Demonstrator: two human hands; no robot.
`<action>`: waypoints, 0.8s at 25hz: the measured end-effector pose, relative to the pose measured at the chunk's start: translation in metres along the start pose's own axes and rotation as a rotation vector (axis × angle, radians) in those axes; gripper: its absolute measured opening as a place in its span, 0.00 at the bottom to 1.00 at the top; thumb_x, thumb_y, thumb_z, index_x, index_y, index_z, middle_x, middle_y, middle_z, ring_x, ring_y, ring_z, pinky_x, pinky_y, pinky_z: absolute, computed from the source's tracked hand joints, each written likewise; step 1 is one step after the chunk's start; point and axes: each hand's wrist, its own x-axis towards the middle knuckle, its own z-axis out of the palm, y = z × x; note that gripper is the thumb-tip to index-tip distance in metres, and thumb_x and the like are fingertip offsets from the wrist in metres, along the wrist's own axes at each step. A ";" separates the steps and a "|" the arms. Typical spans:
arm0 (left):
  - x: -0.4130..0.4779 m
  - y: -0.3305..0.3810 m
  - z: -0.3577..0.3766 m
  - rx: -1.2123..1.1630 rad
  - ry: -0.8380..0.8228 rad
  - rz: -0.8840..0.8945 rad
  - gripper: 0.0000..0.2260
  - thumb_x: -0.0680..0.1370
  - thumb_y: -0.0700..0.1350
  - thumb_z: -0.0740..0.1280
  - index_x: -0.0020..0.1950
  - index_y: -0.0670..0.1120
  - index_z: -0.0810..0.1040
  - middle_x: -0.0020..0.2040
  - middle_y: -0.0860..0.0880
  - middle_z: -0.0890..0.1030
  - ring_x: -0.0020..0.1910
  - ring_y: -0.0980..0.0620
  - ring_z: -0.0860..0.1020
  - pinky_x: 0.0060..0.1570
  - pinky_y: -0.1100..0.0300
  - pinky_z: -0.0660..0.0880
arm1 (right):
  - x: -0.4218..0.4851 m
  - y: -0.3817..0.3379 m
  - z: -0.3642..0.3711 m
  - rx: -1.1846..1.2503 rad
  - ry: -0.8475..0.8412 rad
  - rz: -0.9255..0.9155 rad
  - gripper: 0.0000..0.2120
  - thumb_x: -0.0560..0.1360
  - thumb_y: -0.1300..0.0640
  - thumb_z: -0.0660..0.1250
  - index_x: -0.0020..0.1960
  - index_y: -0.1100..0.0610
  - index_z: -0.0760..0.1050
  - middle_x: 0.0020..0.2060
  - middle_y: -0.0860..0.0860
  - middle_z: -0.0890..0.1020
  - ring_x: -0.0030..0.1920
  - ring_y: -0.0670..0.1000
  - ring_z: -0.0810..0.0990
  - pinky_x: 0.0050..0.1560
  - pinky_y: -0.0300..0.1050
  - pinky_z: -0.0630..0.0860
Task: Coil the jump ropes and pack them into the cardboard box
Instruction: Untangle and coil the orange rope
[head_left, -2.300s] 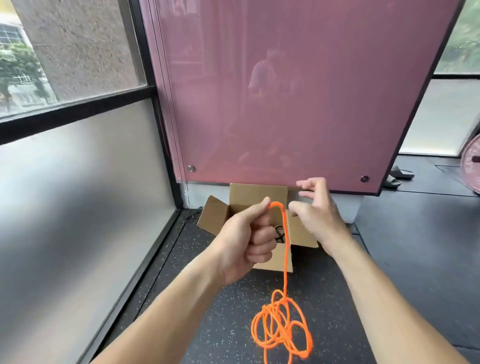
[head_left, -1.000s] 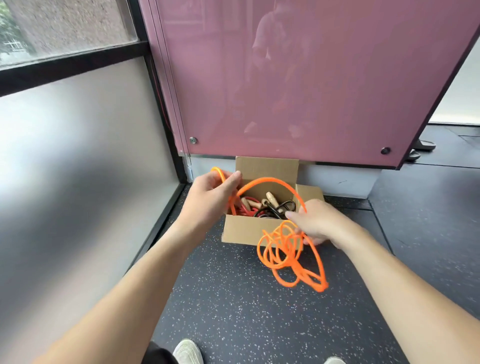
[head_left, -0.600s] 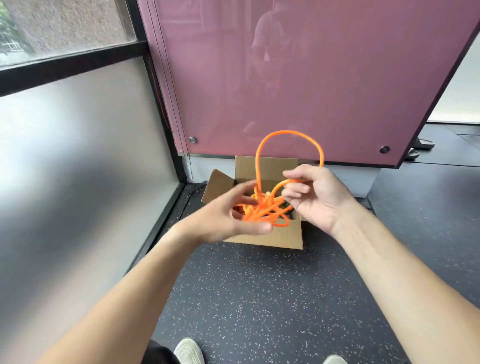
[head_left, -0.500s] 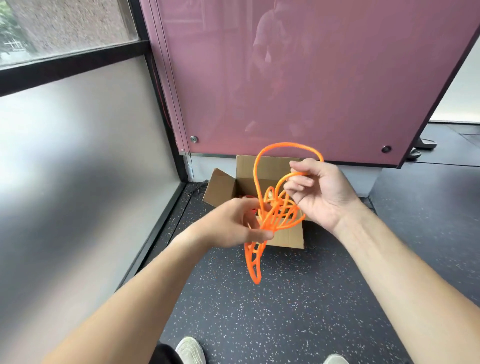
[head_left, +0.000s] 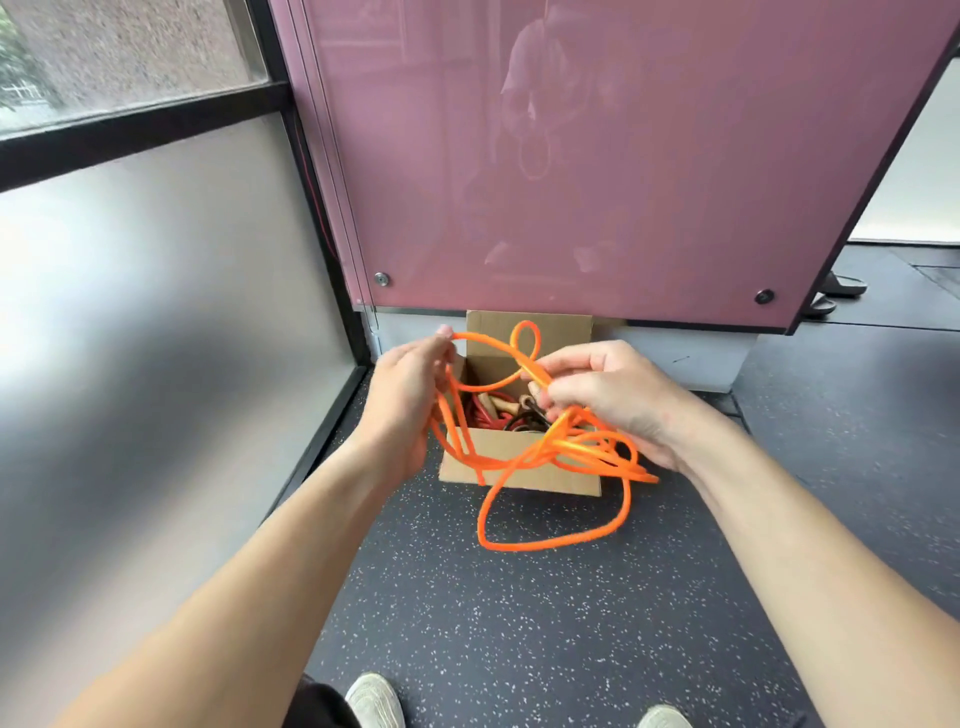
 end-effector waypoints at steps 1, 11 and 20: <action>0.006 0.001 -0.005 -0.063 0.095 -0.012 0.15 0.82 0.50 0.64 0.35 0.48 0.73 0.23 0.56 0.63 0.22 0.56 0.60 0.29 0.59 0.58 | 0.000 0.003 -0.005 -0.065 -0.015 0.035 0.09 0.65 0.65 0.70 0.42 0.56 0.85 0.35 0.50 0.84 0.36 0.49 0.78 0.40 0.45 0.75; 0.024 0.006 -0.056 -0.337 0.387 -0.043 0.15 0.81 0.51 0.63 0.34 0.50 0.72 0.26 0.55 0.67 0.24 0.55 0.62 0.28 0.60 0.57 | -0.018 0.009 -0.012 -0.702 -0.564 0.128 0.09 0.68 0.60 0.76 0.39 0.49 0.78 0.29 0.47 0.76 0.32 0.46 0.71 0.40 0.40 0.68; 0.010 -0.014 -0.038 0.787 0.165 0.264 0.12 0.78 0.54 0.66 0.61 0.54 0.78 0.55 0.48 0.79 0.58 0.50 0.78 0.59 0.54 0.75 | -0.012 -0.011 0.006 0.718 0.049 0.153 0.13 0.77 0.50 0.71 0.39 0.56 0.74 0.38 0.57 0.80 0.39 0.60 0.85 0.39 0.56 0.84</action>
